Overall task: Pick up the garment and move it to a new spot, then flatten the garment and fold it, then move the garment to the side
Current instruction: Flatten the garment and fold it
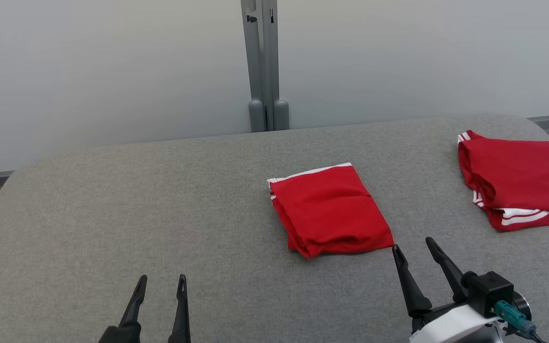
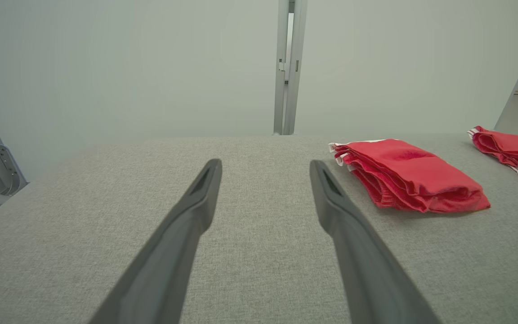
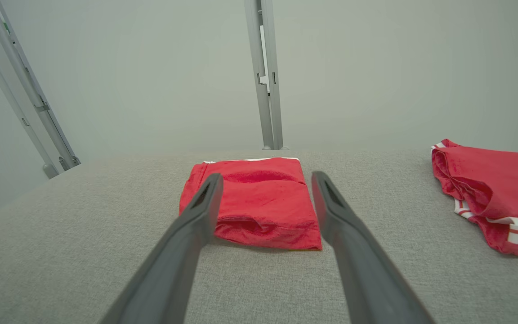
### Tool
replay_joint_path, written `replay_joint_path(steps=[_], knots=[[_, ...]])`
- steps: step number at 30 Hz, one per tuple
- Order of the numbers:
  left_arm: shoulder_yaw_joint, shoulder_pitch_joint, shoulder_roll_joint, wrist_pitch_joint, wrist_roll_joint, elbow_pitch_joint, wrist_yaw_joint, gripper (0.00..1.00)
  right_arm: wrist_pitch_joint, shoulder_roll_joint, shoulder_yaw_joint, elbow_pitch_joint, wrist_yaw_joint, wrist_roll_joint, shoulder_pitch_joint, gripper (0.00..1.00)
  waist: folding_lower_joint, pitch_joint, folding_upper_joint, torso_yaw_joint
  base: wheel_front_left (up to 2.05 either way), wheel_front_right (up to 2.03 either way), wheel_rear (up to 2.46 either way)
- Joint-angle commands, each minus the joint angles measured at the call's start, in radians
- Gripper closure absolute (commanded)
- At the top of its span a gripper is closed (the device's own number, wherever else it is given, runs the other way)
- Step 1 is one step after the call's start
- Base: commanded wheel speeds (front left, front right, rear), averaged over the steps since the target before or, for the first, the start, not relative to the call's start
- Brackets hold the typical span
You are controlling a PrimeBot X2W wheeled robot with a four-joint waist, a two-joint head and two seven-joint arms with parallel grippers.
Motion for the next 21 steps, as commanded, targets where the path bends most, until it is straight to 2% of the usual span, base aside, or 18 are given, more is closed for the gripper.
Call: replay_joint_path(steps=[1,21], knots=[[0.003,0.0,0.0,-0.003,0.011,0.003,-0.001,0.0,-0.002,0.001,0.002,0.003,-0.001,-0.007,0.009,0.0,0.0,0.001,0.0,0.001,0.0,0.0,0.0],[0.006,-0.023,0.0,-0.003,0.018,0.006,0.0,0.0,-0.003,0.011,-0.023,0.008,-0.001,-0.034,0.007,0.0,0.0,0.011,0.0,0.01,0.0,0.0,0.0]])
